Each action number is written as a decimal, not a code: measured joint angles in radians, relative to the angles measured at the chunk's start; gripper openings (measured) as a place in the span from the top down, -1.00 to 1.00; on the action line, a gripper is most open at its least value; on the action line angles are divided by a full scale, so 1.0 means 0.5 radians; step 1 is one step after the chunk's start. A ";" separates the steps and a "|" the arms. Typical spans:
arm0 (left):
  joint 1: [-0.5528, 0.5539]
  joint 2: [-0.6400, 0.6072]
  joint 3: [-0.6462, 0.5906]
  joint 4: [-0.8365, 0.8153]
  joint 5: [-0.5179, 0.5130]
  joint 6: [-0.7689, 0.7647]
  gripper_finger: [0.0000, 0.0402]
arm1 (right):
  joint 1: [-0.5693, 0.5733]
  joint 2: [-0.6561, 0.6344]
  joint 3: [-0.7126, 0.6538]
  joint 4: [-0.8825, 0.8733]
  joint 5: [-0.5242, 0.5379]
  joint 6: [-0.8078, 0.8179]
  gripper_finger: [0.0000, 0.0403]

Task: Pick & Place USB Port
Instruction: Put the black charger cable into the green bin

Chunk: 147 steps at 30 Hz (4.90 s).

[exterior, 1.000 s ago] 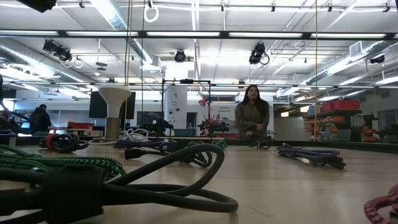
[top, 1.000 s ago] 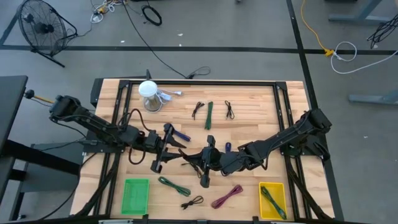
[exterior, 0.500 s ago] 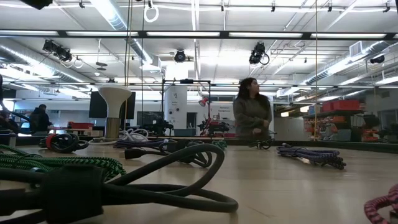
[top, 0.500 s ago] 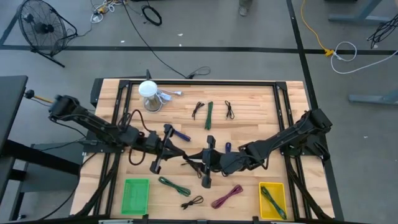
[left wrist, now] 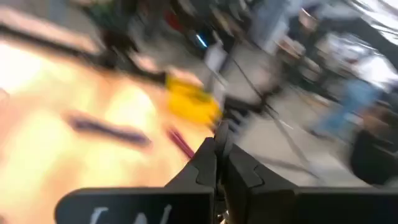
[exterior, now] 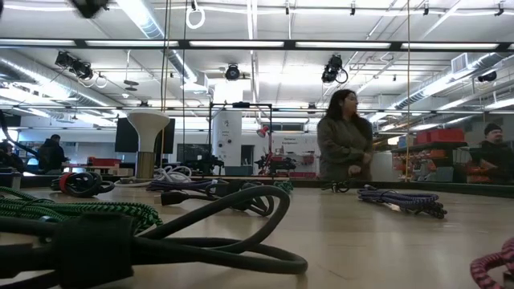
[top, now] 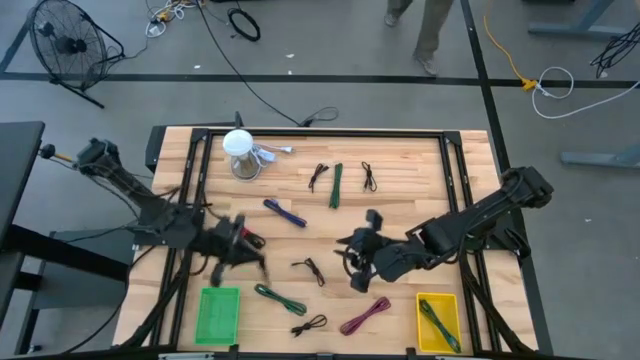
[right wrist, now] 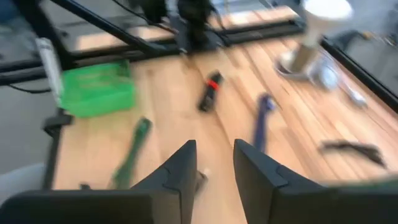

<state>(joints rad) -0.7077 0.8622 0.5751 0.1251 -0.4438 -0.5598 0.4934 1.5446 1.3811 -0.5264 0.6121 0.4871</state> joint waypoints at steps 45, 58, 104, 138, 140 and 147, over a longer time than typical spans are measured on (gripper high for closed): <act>-0.992 0.554 0.000 -0.906 -0.082 -2.432 0.66 | -0.002 -0.041 -0.001 -0.206 0.128 0.153 0.49; -0.993 0.553 0.000 -0.899 -0.074 -2.367 0.56 | -0.002 -0.041 -0.001 -0.205 0.127 0.153 0.49; -0.020 0.381 0.005 -1.715 -0.220 0.339 0.22 | -0.002 -0.041 -0.001 -0.190 0.213 0.110 0.49; 0.774 1.054 -0.014 -1.425 0.306 0.880 0.10 | -0.002 -0.025 -0.005 -0.054 0.205 0.107 0.49; 0.782 1.056 -0.014 -1.425 0.340 0.857 0.31 | -0.002 -0.025 -0.005 -0.054 0.205 0.107 0.49; 0.780 0.948 0.030 -1.517 0.341 0.600 0.78 | -0.002 -0.025 -0.023 -0.045 0.205 0.107 0.49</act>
<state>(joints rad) -0.3177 1.3363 0.5902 -0.6335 -0.2731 -0.2597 0.4923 1.5322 1.3695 -0.5490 0.7147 0.5407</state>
